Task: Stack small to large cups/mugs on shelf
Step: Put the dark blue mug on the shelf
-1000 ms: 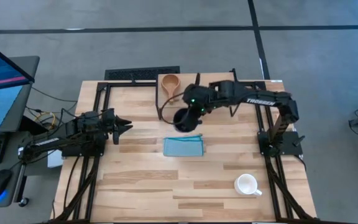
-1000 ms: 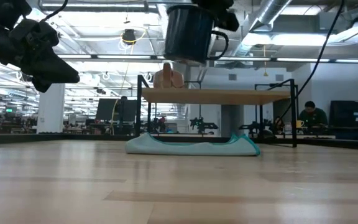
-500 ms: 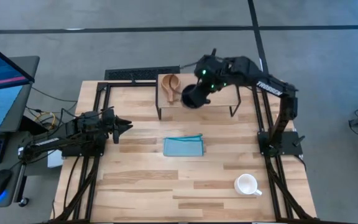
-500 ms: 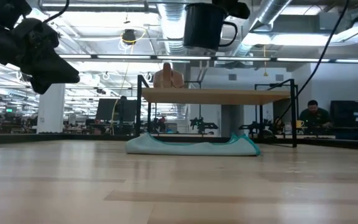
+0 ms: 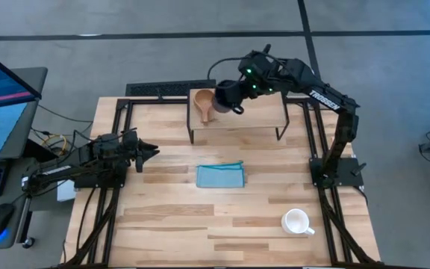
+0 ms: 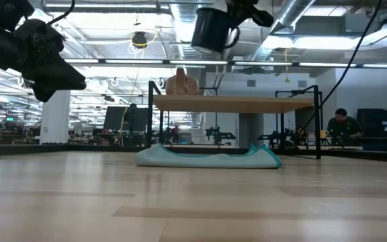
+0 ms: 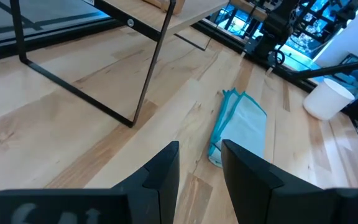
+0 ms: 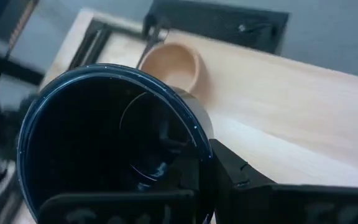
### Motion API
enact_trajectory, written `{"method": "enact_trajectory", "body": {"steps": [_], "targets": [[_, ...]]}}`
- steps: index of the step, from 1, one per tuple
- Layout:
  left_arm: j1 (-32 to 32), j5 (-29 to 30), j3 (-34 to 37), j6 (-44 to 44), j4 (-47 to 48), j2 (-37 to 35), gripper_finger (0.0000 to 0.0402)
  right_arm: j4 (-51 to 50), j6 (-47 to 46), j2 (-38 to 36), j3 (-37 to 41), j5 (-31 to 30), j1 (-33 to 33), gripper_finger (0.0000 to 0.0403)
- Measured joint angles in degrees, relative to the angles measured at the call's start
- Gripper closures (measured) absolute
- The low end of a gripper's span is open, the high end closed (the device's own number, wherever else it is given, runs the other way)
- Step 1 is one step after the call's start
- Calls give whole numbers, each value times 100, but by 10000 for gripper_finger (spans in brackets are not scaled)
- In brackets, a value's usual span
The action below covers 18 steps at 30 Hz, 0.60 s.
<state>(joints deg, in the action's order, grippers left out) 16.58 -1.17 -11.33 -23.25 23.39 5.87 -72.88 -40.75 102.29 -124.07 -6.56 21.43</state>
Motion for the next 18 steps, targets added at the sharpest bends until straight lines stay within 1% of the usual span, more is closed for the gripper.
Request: {"method": "enact_trajectory", "body": {"steps": [6,14,18], "targets": [[-2,-329,0,1,-2,-2,292,-461,-989,4,0,-892,5,375],[-1,-639,0,-6,-6,-2,292,-642,-2463,12,8,-1369,-3,375],[-2,-650,0,-13,-6,-1,292,-602,-3175,12,276,-1521,-45,375]]}}
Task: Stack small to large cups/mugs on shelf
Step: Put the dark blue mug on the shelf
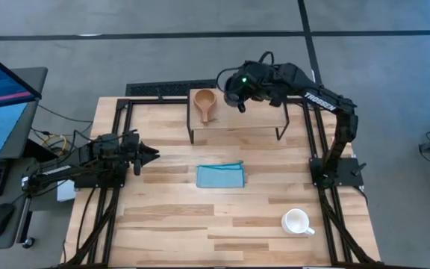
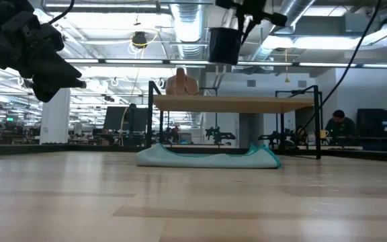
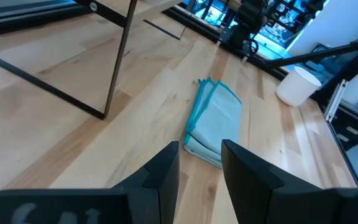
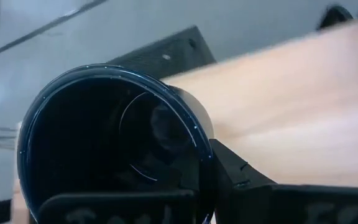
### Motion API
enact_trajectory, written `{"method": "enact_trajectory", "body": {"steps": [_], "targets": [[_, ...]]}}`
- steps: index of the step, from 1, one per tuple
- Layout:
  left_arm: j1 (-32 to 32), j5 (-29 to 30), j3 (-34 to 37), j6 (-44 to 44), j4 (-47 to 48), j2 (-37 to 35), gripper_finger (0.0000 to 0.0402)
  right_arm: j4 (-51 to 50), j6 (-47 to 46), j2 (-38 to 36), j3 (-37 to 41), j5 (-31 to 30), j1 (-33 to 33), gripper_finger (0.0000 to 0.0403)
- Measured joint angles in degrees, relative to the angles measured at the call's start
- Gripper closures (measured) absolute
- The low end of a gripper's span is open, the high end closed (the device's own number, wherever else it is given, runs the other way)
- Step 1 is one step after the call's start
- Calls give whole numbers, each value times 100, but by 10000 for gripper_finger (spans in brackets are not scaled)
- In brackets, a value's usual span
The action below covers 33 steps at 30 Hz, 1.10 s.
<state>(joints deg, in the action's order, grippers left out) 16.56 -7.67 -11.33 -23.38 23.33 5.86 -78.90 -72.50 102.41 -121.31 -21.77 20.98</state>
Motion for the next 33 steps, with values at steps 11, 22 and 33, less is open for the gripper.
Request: {"method": "enact_trajectory", "body": {"steps": [11,22,33], "targets": [[0,-438,0,-5,9,-2,292,228,-1211,15,943,-92,-32,375],[0,-590,0,-284,7,-2,292,628,-1419,524,937,-52,56,376],[1,-711,0,-258,13,1,292,592,-1188,783,908,241,203,376]]}}
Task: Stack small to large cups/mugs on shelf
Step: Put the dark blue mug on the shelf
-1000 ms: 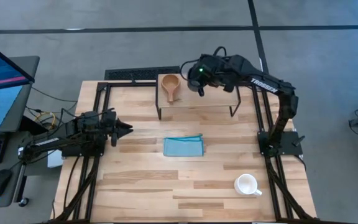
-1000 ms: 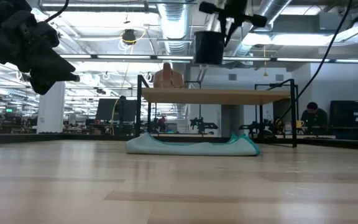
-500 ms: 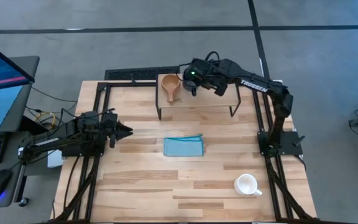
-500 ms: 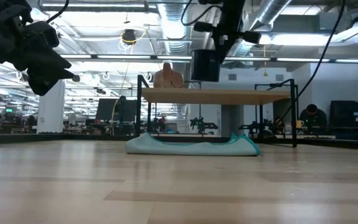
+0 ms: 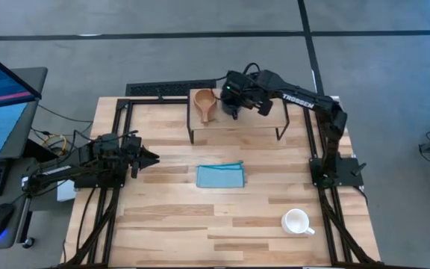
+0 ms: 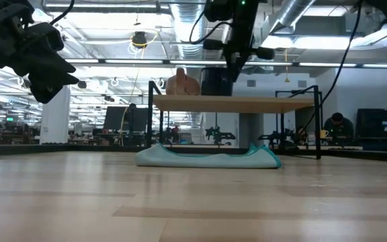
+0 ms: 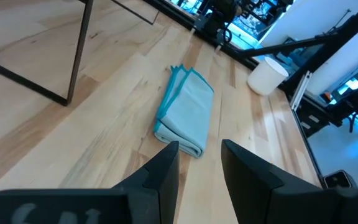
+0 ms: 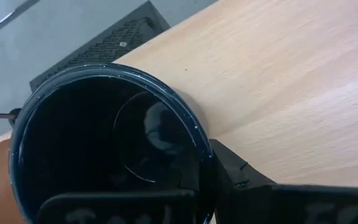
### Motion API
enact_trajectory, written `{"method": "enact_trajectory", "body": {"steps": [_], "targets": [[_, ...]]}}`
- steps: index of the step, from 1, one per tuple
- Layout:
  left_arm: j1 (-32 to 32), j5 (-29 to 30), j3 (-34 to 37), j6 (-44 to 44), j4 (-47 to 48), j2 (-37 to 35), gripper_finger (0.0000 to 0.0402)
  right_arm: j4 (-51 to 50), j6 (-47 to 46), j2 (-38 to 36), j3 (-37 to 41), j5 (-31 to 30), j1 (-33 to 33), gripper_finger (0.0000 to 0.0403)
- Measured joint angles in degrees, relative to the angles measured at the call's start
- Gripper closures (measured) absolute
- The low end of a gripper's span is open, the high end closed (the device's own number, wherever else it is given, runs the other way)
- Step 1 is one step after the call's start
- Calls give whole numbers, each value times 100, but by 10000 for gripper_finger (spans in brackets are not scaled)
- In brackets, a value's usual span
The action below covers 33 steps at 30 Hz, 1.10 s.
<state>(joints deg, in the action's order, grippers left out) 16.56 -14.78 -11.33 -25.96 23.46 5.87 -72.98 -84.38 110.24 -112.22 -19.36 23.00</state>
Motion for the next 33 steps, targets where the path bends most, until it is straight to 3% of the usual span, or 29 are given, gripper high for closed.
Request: {"method": "enact_trajectory", "body": {"steps": [8,33], "targets": [[2,1,0,62,-2,-2,292,-846,-260,-372,33,-5,-62,376],[-1,3,0,85,-2,0,292,-627,-607,-396,28,-39,-85,376]]}}
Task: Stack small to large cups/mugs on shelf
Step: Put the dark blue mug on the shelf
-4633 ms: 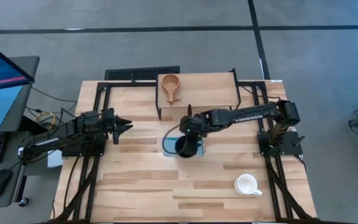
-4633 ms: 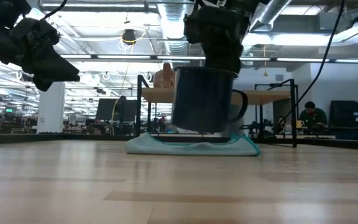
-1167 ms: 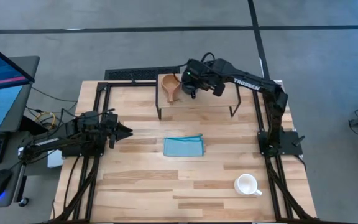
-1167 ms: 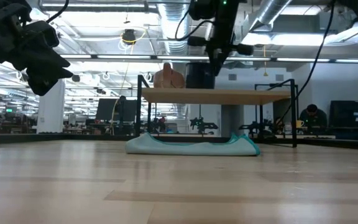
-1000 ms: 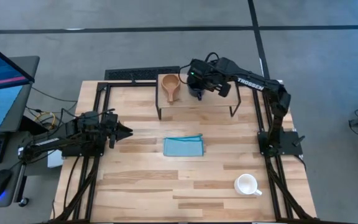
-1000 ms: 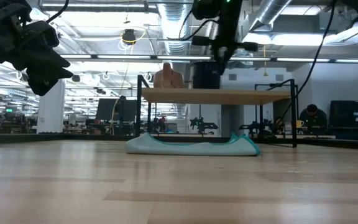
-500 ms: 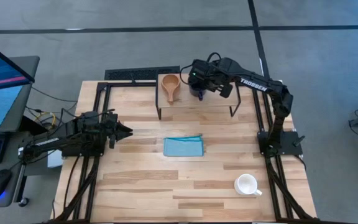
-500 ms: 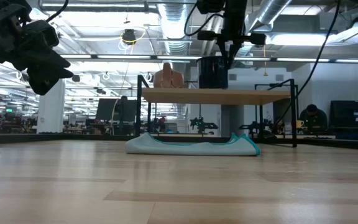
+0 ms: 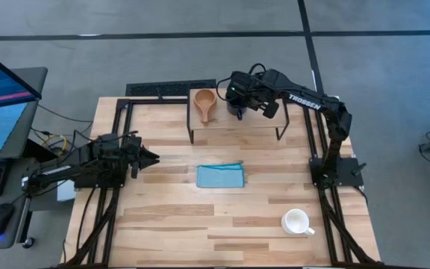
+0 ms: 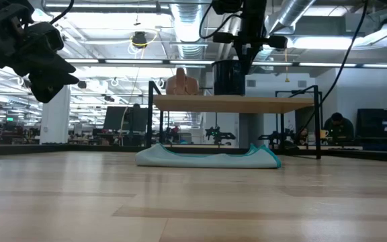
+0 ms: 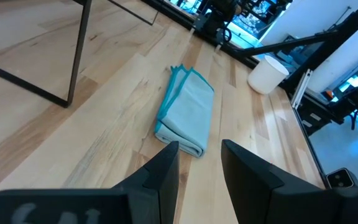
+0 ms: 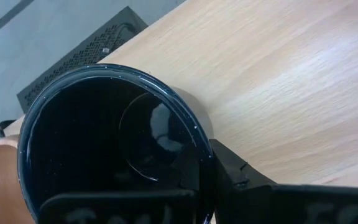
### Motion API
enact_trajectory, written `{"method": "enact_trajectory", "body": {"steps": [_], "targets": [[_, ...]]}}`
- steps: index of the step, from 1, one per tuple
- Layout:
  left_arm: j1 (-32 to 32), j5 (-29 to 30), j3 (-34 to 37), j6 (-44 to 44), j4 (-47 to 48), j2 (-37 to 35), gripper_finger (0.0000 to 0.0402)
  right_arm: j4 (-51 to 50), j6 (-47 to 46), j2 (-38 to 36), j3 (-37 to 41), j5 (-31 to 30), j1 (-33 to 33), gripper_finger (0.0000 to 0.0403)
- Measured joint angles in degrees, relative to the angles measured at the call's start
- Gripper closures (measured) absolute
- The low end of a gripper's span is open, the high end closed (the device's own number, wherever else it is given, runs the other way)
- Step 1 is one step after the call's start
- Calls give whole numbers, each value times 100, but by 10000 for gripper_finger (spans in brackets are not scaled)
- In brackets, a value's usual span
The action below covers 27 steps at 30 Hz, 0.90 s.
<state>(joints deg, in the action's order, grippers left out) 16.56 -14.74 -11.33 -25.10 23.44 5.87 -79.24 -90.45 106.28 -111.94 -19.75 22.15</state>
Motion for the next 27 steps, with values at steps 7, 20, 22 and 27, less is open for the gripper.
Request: {"method": "enact_trajectory", "body": {"steps": [7,20,22,27], "targets": [[2,0,0,2,2,0,292,4,-68,0,-2,16,0,376],[2,0,0,0,7,-2,292,52,-106,101,-15,42,2,376],[2,2,0,0,7,-2,292,39,-96,120,0,59,0,376],[0,-79,0,0,20,0,292,222,30,238,-9,55,24,376]]}}
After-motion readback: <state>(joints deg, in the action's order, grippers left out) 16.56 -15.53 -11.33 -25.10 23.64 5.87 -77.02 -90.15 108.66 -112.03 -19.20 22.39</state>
